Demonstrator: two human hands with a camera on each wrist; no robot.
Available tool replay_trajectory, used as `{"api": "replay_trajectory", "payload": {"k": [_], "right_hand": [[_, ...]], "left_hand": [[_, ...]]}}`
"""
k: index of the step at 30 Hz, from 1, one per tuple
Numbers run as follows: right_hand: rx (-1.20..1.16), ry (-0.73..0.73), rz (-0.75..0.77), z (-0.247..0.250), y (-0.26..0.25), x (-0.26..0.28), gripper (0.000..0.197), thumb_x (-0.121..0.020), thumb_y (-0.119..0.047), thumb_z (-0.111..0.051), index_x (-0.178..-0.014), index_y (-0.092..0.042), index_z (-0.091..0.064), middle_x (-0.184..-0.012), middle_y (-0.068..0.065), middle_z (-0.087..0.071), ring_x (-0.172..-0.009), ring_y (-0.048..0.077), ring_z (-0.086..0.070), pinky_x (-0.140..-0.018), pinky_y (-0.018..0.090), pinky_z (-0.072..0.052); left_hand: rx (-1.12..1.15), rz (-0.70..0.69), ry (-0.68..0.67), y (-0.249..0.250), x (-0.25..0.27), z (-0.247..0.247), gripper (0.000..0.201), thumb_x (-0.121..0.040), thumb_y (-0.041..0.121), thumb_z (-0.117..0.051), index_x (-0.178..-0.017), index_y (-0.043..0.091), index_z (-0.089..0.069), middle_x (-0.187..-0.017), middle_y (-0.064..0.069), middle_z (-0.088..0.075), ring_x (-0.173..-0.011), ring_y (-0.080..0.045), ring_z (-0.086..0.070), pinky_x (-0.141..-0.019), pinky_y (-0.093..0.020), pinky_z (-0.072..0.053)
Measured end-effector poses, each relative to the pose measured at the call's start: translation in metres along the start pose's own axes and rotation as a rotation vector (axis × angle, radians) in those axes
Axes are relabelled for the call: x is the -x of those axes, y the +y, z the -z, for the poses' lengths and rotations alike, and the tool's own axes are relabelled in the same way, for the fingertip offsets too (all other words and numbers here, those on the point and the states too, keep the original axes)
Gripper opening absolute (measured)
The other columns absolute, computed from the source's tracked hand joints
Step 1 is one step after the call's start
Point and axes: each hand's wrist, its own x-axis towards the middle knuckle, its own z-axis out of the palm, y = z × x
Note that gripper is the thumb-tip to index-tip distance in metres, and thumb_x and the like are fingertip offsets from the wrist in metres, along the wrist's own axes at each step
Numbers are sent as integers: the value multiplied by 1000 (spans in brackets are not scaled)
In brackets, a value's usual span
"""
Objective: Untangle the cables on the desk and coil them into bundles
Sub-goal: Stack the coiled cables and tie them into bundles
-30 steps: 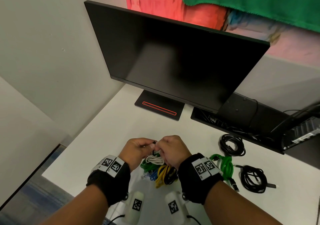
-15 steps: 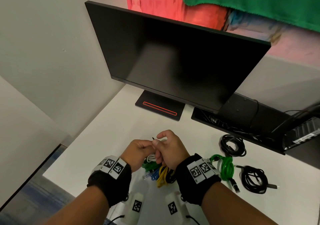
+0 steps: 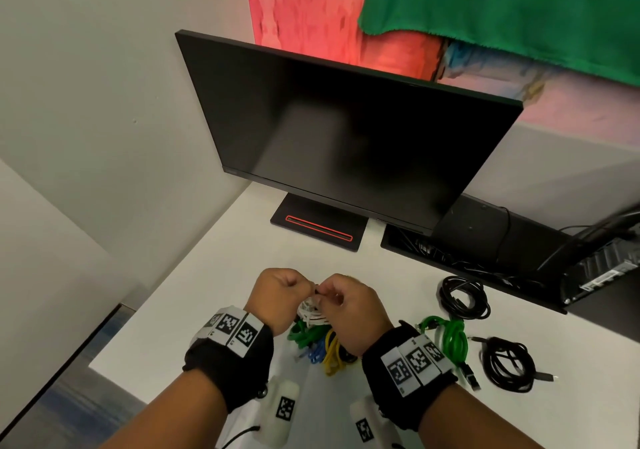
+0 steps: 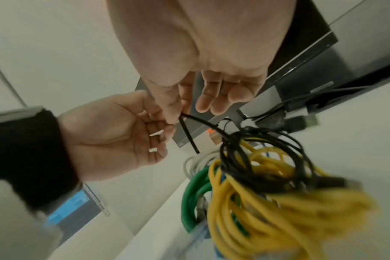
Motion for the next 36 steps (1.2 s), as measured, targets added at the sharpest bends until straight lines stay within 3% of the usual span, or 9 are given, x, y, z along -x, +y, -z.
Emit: {"api": "replay_trajectory", "payload": {"k": [6, 12, 15, 18, 21, 24, 27, 31, 36], "right_hand": [[169, -62, -51, 5, 20, 11, 17, -85, -28, -74, -76, -35, -62, -89, -11, -50, -81, 4, -53, -68, 5, -37], [144, -79, -36, 6, 22, 10, 31, -83, -26, -76, -64, -38, -55, -72, -10, -53, -66, 2, -50, -63, 10, -39], [-62, -69, -72, 9, 14, 8, 33, -83, -19, -77, -59, -31, -59, -56, -9, -55, -55, 9, -52, -61, 25, -47], [-295, -48, -83, 15, 1, 4, 29, -85, -14, -75, -61, -24, -63, -55, -6, -56, -47, 14, -56, -52, 26, -47], [-233, -79, -2, 13, -11, 1, 27, -84, -15, -76, -63, -24, -63, -57, -11, -56, -51, 5, -54, -54, 20, -45], [-96, -120, 116, 6, -14, 3, 33, -83, -17, -76, -60, -35, -60, -59, -20, -56, -56, -1, -49, -57, 12, -39], [-36, -117, 192, 0, -17, 8, 31, -80, -25, -72, -59, -42, -57, -65, -20, -54, -61, 3, -50, -60, 14, -39], [7, -55, 173, 3, -26, -3, 30, -81, -28, -72, -57, -39, -57, -62, -18, -56, -60, 3, -51, -59, 13, -38], [51, 52, 78, 12, -38, -22, 36, -85, -25, -74, -55, -33, -55, -59, -14, -56, -60, 1, -52, -61, 21, -40]], "left_hand": [[101, -169, 116, 35, -3, 12, 30, -80, -3, -63, -60, 17, -74, -69, -2, -74, -68, -5, -67, -64, -14, -52], [140, -217, -20, 50, 4, 13, 23, -83, -3, -63, -69, 11, -76, -76, 0, -76, -75, -4, -69, -68, -9, -48], [-56, -131, -207, 36, 7, 20, 19, -81, 14, -71, -99, 17, -75, -103, 5, -74, -97, -2, -65, -84, -13, -43], [-476, -70, -381, 9, 20, 12, 78, -68, 44, -76, -138, 21, -51, -133, 6, -55, -118, -6, -53, -97, -19, -40], [-503, -84, -303, -4, 27, -1, 61, -55, 57, -72, -107, 26, -66, -103, 4, -68, -92, -10, -66, -82, -33, -56], [-482, -53, -278, -4, 19, 6, 33, -54, 51, -66, -79, 29, -62, -76, 5, -67, -67, -5, -64, -59, -26, -54], [-416, -67, -277, -3, 11, 20, 40, -56, 46, -67, -92, 30, -66, -85, 8, -69, -74, 3, -63, -61, -11, -48], [-543, -142, -314, -4, 15, 21, 33, -60, 42, -70, -91, 32, -61, -92, 4, -62, -84, -10, -62, -72, -26, -53], [-843, -246, -266, -12, 21, 18, 63, -63, 58, -51, -120, 31, -56, -107, 5, -55, -107, -15, -46, -92, -34, -44]]}}
